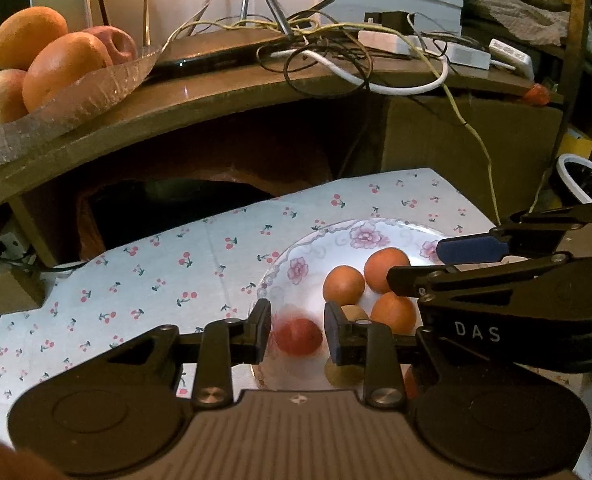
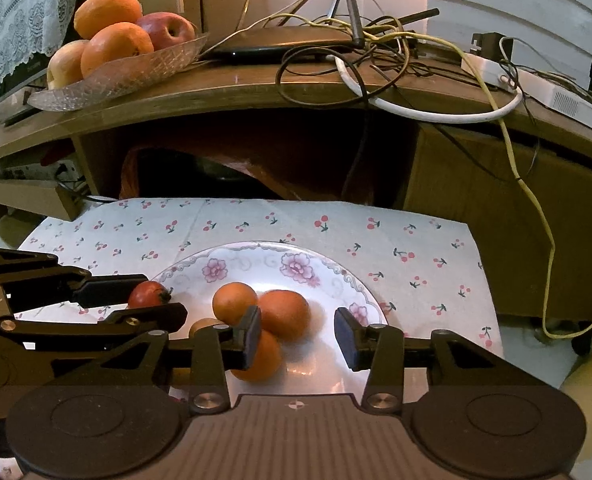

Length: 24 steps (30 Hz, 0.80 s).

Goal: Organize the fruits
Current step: 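Lower both held fruits into the bowl beside the other fruits, then open both tools to release the tomato and mandarin into the bowl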

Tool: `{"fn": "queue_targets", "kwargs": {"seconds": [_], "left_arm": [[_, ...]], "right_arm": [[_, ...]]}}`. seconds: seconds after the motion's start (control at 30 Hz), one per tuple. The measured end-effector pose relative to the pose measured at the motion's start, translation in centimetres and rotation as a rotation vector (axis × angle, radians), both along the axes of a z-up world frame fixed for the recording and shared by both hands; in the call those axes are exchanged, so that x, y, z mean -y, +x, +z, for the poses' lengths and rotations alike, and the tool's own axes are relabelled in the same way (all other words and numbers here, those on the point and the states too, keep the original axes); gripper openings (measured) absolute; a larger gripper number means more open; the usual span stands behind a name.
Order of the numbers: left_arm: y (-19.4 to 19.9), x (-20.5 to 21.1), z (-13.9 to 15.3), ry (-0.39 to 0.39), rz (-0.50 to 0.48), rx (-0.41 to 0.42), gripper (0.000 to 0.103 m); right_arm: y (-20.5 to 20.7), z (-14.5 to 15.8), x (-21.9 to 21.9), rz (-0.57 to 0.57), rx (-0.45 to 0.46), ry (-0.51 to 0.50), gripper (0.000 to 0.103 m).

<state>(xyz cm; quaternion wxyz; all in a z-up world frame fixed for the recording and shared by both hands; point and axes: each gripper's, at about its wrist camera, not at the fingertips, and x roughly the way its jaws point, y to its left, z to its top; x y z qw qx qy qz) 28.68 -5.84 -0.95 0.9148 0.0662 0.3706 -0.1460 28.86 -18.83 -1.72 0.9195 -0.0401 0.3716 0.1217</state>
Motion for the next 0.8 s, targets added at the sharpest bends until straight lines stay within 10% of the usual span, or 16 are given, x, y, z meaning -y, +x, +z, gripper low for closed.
{"fn": "queue_targets", "kwargs": {"seconds": [0.8], "left_arm": [[-2.4,-0.3,1.5,0.019,0.055,0.036,0.072]], "right_arm": [[-2.4,1.3,1.6,-0.05,-0.007,0.0,0.056]]}}
